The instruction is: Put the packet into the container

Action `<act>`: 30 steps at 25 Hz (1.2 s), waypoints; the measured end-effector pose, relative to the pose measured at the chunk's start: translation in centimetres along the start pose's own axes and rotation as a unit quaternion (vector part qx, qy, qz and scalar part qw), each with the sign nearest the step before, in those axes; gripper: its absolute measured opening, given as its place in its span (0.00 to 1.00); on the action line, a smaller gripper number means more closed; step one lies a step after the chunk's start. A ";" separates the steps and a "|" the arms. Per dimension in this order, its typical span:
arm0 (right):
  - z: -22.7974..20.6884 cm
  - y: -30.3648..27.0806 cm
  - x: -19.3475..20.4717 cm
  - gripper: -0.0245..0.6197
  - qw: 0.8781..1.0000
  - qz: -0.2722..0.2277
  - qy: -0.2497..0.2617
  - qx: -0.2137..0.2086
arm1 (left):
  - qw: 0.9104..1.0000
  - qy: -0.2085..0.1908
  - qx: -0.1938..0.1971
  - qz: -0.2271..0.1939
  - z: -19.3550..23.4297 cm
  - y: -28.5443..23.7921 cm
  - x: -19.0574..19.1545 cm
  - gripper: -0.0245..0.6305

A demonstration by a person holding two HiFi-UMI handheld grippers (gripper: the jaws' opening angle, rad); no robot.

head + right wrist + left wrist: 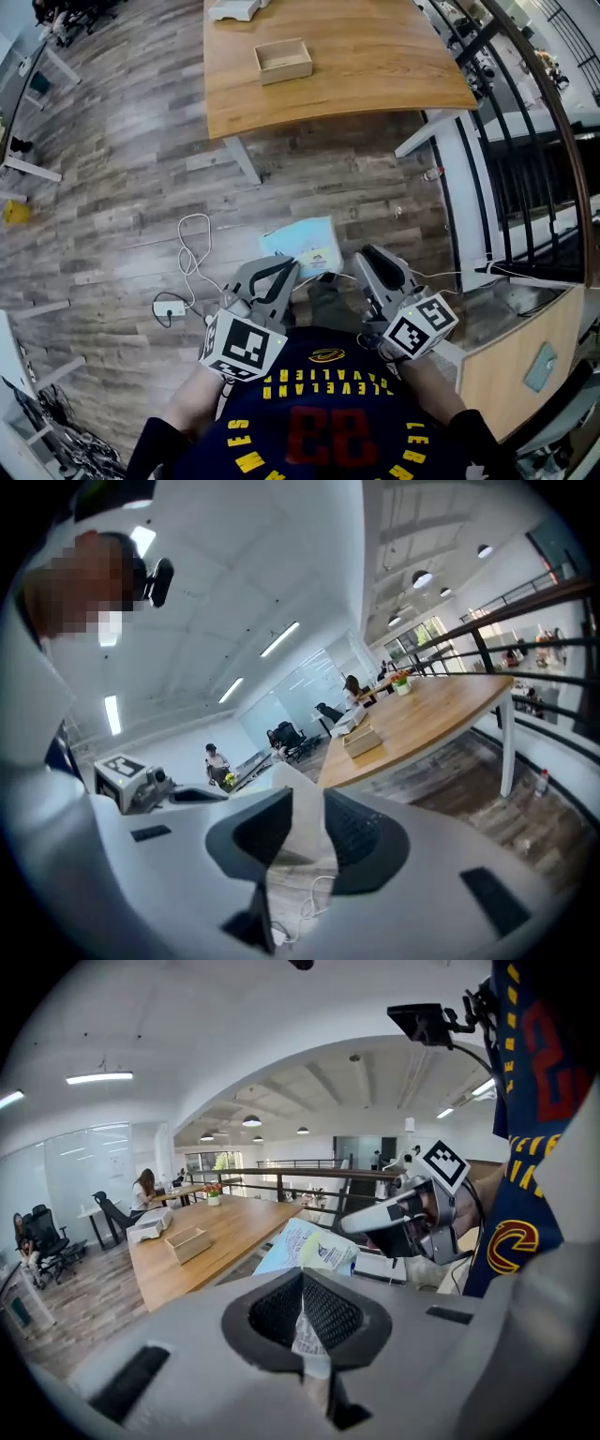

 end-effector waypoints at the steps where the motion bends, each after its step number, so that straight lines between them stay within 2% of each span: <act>1: 0.7 0.8 0.9 0.23 1.000 -0.001 -0.023 0.002 | 1.000 -0.005 0.010 -0.002 -0.8 0.8 0.5 0.05; 3: 1.8 2.0 2.6 0.33 0.998 0.000 -0.061 0.002 | 1.000 -0.013 0.026 -0.002 -1.9 2.1 1.4 0.05; 5: 2.9 2.8 3.9 0.39 0.997 0.011 -0.078 -0.001 | 0.999 -0.019 0.037 -0.005 -2.6 3.3 1.8 0.05; 9: 4.6 3.5 4.8 0.50 0.996 0.032 -0.083 -0.024 | 0.998 -0.037 0.042 -0.026 -3.5 4.8 0.7 0.05; 12: 5.1 3.3 4.9 0.54 0.994 0.050 -0.086 -0.049 | 0.996 -0.063 0.045 -0.045 -4.4 5.2 -1.1 0.05; 15: 4.8 3.9 5.3 0.54 0.991 0.070 -0.086 -0.072 | 0.995 -0.076 0.048 -0.046 -6.3 5.3 -2.9 0.05; 19: 3.1 6.5 5.7 0.53 0.988 0.076 -0.101 -0.084 | 0.996 -0.078 0.044 -0.025 -9.8 4.9 -4.3 0.05; 24: 0.2 10.2 5.9 0.37 0.986 0.086 -0.106 -0.094 | 0.996 -0.088 0.021 0.016 -14.3 2.6 -5.7 0.05; 30: -2.0 11.9 4.2 0.33 0.981 0.072 -0.134 -0.119 | 0.996 -0.091 -0.001 0.023 -15.5 0.6 -8.2 0.08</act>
Point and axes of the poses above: the fingertips, and each gripper's own axes: y backward along the fingers, z to its left, x out of its underside, the point moved 8 cm from there along y, backward along the fingers, and after that the axes turned 12 degrees about -y, right-handed, at the moved point
